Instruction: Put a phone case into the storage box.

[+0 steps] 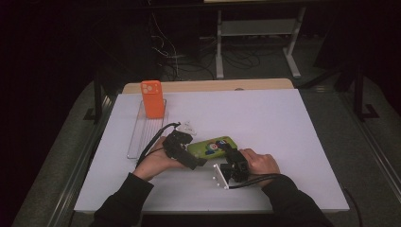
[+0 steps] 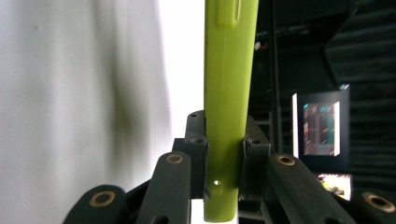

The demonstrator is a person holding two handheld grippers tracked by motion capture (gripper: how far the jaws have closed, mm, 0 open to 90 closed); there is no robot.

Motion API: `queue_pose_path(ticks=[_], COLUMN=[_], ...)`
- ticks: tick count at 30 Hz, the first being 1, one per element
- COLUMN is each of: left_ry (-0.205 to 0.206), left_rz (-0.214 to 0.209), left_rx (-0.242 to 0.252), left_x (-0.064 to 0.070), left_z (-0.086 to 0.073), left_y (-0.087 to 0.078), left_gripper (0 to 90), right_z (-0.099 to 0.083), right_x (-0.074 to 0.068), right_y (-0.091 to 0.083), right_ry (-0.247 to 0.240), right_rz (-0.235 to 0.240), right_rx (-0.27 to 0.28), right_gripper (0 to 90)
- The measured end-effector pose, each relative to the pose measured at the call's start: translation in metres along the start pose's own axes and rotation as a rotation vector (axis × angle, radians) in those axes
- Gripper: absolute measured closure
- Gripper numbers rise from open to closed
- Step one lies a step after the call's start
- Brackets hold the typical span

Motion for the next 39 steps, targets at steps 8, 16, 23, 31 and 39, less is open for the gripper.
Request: queue_pose_path(ticks=[8,16,23,31,39], left_ry=[0.004,0.0,-0.003,0.001,-0.009], left_rz=[0.006,0.016,0.025,0.028,0.039], left_rx=[-0.006,0.009,0.013,0.001,0.014], left_x=[-0.006,-0.006,-0.007,-0.008,-0.009], left_z=[-0.004,-0.005,-0.005,-0.005,-0.004], left_y=[-0.002,-0.001,-0.002,-0.003,-0.005], left_gripper=[0.0,0.0,0.0,0.0,0.0], right_z=[-0.013,-0.022,-0.032,-0.04,-0.05], right_x=[0.009,0.019,0.029,0.034,0.041], right_y=[0.0,0.001,0.001,0.002,0.003], right_ry=[0.191,0.47,0.696,0.947,1.176], right_rz=[0.059,0.089,0.146,0.214,0.272], right_rx=[-0.035,-0.045,-0.033,-0.028,-0.011], right_gripper=[75.7,75.7,75.7,75.7,75.7])
Point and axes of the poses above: each handheld gripper's, and its own axes: y roughly forward along the jaws, z roughly out of its top, x roughly to its right, the point moved 2 cm from there along y, roughly forward along the jaws, and after that the axes turned 11 degrees about x, right-handed, at the moved point
